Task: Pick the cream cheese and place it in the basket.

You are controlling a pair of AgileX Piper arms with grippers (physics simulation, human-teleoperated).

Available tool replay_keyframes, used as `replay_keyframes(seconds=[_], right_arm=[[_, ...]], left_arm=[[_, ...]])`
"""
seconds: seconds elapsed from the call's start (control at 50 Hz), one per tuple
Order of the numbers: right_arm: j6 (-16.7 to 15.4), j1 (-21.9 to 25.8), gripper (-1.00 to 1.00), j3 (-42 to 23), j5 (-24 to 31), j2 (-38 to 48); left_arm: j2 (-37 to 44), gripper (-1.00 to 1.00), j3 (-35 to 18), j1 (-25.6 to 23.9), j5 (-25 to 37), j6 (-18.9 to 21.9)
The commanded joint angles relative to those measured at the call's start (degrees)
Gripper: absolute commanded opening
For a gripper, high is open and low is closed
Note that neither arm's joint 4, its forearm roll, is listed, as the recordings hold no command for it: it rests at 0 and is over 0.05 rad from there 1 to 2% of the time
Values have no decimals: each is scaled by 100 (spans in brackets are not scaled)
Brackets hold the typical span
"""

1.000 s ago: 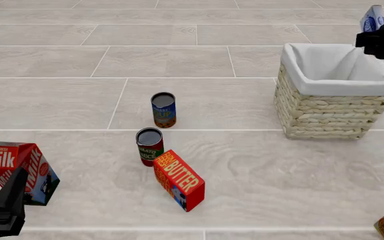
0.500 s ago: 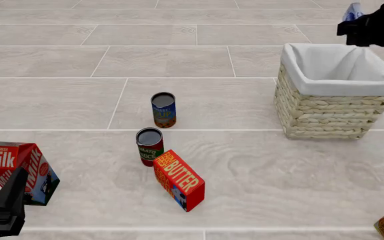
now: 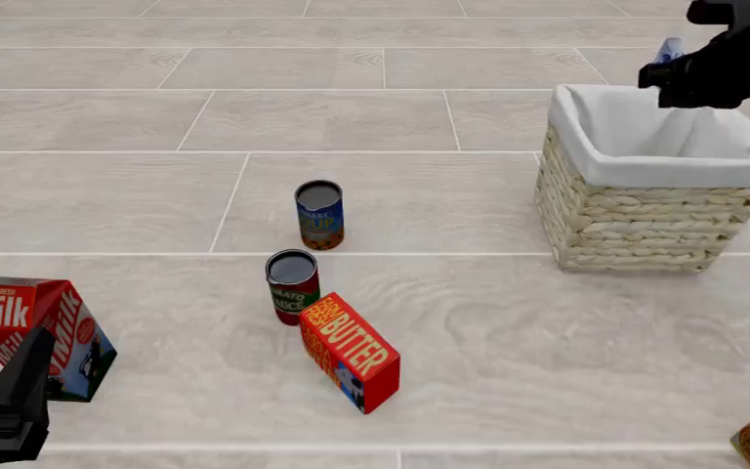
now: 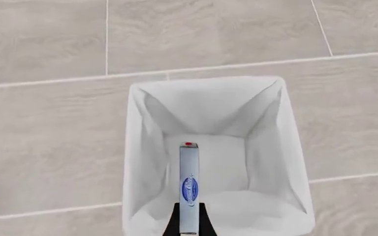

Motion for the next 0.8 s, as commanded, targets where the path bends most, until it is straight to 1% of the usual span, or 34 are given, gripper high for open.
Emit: replay_keyframes(seconds=[0.02,0.08,0.16,0.28,0.44,0.52,0.8], right_arm=[[105,-115,-100,-197,-167,335],[173,-86,-100,-187,-255,400],[182,-75,-100,-229,-305,470],[130,-89,-100,-297,-324,579],[146,-103,-100,-277,-388,681],[186,-66,-100,-63,-540,670],[261,-1,-100,204,-825,791]], left_arm=[[0,100,0,-1,0,0],[0,100,0,1,0,-1],[1,100,0,-1,0,0],[-1,100,0,0,0,0],[0,100,0,0,0,0],[1,100,0,0,0,0],[-1,100,0,-1,0,-1]])
